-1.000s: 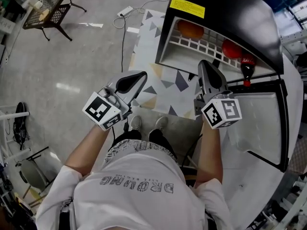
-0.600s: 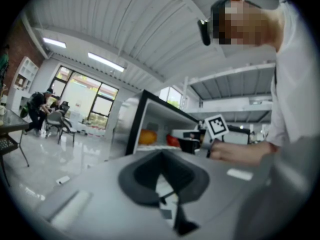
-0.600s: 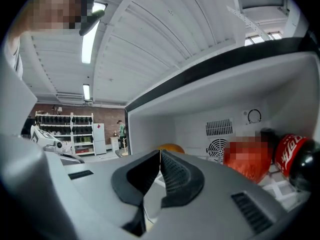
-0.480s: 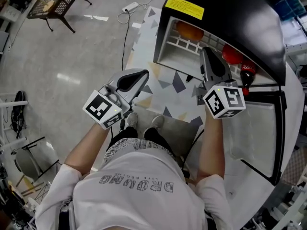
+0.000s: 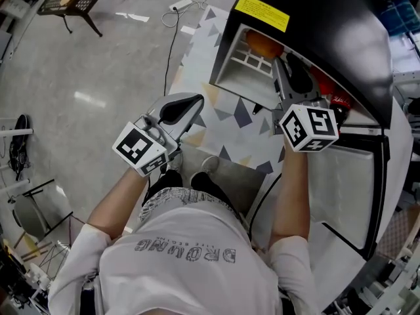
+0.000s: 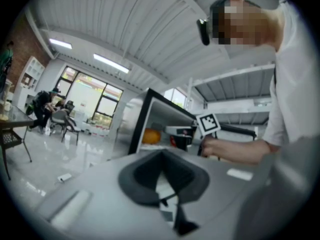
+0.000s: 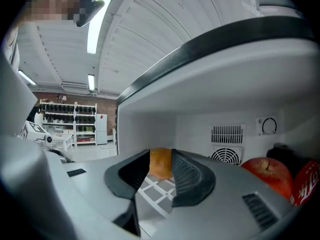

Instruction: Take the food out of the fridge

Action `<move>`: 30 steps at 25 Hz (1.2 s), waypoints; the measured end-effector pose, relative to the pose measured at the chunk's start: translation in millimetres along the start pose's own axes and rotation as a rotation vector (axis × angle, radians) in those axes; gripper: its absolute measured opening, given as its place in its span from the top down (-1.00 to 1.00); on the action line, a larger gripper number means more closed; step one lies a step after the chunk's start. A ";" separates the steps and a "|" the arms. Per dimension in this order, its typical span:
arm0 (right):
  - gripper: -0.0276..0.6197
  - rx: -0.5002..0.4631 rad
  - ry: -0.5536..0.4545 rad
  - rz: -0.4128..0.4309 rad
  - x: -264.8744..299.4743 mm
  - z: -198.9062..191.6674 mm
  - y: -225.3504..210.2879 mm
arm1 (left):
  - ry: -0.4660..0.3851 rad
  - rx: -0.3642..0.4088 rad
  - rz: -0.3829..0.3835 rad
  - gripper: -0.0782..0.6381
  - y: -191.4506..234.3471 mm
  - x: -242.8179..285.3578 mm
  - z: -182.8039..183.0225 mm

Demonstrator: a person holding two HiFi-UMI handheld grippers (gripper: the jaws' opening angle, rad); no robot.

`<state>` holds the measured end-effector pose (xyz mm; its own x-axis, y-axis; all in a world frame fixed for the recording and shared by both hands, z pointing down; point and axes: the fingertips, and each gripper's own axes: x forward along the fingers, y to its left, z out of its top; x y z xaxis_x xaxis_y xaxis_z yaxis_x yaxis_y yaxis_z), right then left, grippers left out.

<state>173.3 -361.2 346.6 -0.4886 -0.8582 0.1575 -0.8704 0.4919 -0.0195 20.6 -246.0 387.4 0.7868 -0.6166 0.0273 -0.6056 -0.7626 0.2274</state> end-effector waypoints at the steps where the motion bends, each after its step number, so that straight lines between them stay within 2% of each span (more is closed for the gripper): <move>1: 0.51 -0.010 0.007 0.002 3.0 0.2 -0.2 | -0.001 -0.003 0.002 0.76 0.7 0.1 -0.6; 7: 0.24 -0.063 0.064 0.011 22.4 -5.2 -2.1 | -0.009 -0.016 0.007 0.76 4.1 0.7 -3.3; 12: 0.13 -0.094 0.124 0.022 33.9 -15.4 -3.1 | -0.021 -0.017 0.008 0.76 7.9 1.3 -1.6; 20: 0.11 -0.154 0.198 0.013 44.2 -23.1 -3.2 | -0.030 -0.026 0.005 0.76 11.7 2.6 -2.5; 30: 0.12 -0.140 0.163 -0.014 39.6 -18.1 -2.4 | -0.029 -0.022 -0.007 0.76 14.4 -0.3 1.7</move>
<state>157.1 -393.7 370.7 -0.4505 -0.8354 0.3148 -0.8544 0.5057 0.1194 11.4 -257.1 389.1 0.7871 -0.6169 -0.0027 -0.5970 -0.7628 0.2486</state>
